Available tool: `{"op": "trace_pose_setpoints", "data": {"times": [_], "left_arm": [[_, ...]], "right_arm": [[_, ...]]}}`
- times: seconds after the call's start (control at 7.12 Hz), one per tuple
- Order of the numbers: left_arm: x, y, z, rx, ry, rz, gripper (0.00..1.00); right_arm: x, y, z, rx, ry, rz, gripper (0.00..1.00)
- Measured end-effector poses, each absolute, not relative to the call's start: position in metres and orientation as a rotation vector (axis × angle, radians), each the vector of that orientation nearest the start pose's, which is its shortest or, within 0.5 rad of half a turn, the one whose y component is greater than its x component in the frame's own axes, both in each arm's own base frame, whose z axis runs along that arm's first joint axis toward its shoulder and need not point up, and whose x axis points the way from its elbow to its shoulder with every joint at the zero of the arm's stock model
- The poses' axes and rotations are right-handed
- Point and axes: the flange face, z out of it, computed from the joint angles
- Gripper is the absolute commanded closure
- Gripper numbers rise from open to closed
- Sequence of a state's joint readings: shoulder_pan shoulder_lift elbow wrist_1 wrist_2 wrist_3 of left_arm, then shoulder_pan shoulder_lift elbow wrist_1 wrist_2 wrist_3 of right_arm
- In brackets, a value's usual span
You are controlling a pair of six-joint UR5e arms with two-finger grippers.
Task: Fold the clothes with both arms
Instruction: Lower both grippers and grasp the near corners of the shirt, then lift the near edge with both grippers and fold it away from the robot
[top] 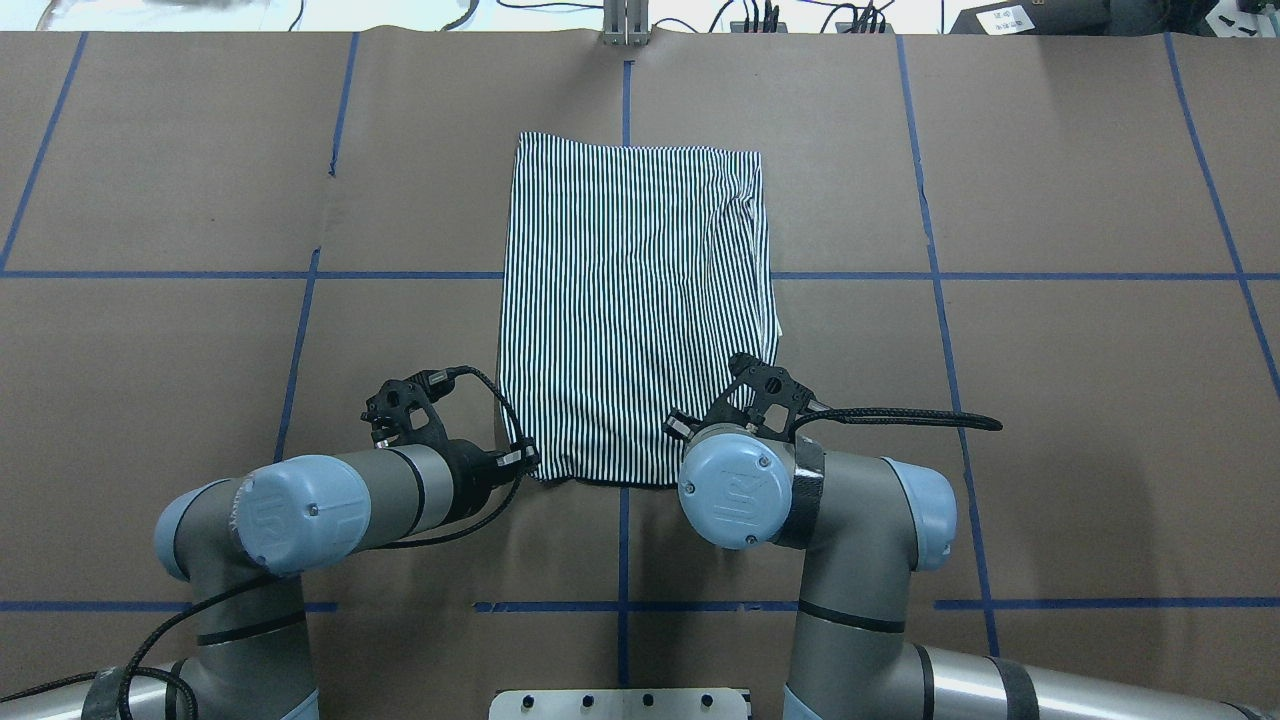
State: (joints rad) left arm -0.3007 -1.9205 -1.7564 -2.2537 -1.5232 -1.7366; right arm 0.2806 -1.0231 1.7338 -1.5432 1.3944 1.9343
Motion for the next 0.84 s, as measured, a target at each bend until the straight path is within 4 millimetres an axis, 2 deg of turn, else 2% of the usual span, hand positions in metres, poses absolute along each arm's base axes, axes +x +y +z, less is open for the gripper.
{"op": "trace_pose_setpoints", "data": {"times": [0.28,0.42,0.56,0.84], "left_arm": [[0.541,-0.313,0.301,0.126,1.227,-0.435,1.00],[0.532,-0.313,0.293,0.129,1.237,-0.431,1.00],[0.510,-0.307,0.270,0.125,1.243,-0.419,1.00],[0.437,-0.280,0.199,0.098,1.211,-0.390,1.00]], "right_arm": [[-0.589,-0.327,0.272,0.140,-0.764,0.678,1.00],[-0.584,-0.327,0.267,0.140,-0.778,0.679,1.00],[-0.569,-0.323,0.251,0.139,-0.801,0.679,1.00],[-0.503,-0.299,0.191,0.109,-0.843,0.667,1.00]]}}
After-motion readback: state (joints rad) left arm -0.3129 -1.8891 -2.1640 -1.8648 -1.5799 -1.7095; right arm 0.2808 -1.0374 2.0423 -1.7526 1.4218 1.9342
